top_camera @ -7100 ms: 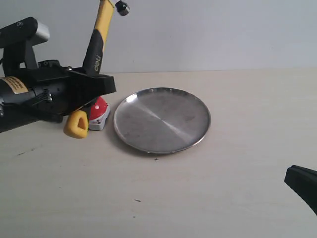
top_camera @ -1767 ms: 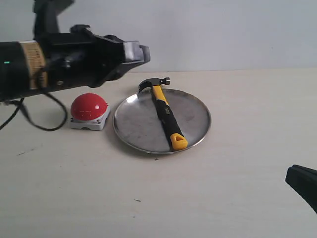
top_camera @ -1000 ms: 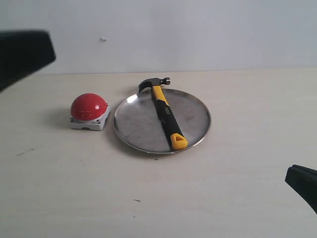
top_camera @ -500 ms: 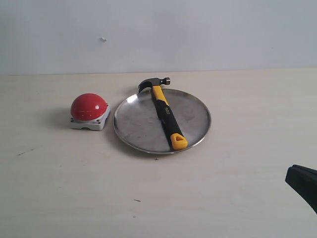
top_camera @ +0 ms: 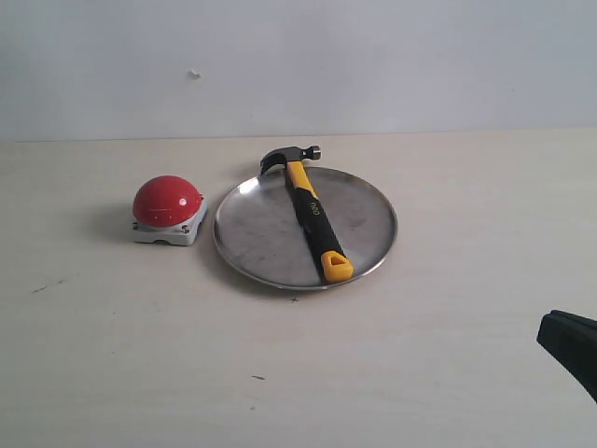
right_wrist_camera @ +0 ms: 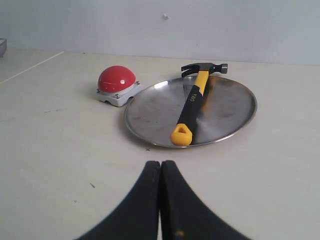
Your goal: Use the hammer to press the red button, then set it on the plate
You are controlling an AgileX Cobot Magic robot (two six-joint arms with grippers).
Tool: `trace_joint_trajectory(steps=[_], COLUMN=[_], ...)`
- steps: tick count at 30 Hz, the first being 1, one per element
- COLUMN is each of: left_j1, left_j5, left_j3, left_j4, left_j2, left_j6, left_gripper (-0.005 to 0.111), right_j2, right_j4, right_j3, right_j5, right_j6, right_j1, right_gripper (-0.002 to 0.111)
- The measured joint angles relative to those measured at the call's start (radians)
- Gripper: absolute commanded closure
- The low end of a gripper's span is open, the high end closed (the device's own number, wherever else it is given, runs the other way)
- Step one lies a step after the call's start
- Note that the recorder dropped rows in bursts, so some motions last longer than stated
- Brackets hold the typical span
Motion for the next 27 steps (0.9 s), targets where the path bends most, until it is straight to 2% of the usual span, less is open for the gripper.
trace_joint_trajectory(steps=[2, 3, 6, 9, 14, 27], left_j1=[0.002, 0.002, 0.019, 0.030, 0.040, 0.040], left_j5=[0.276, 0.361, 0.381, 0.340, 0.321, 0.321], left_j3=[0.000, 0.000, 0.004, 0.004, 0.004, 0.004], left_j4=[-0.279, -0.395, -0.745, -0.916, -1.004, -1.016], left_j2=[0.000, 0.000, 0.000, 0.000, 0.000, 0.000], left_j6=[0.130, 0.245, 0.706, 0.932, 1.029, 1.045], left_gripper=[0.107, 0.107, 0.107, 0.107, 0.107, 0.107], right_j2=[0.000, 0.000, 0.000, 0.000, 0.000, 0.000], right_j4=[0.000, 0.000, 0.000, 0.000, 0.000, 0.000], right_j3=[0.000, 0.000, 0.000, 0.000, 0.000, 0.000], right_j5=[0.000, 0.000, 0.000, 0.000, 0.000, 0.000], right_j6=[0.000, 0.000, 0.000, 0.000, 0.000, 0.000], right_j1=[0.000, 0.000, 0.000, 0.000, 0.000, 0.000], right_gripper=[0.108, 0.108, 0.108, 0.108, 0.108, 0.108])
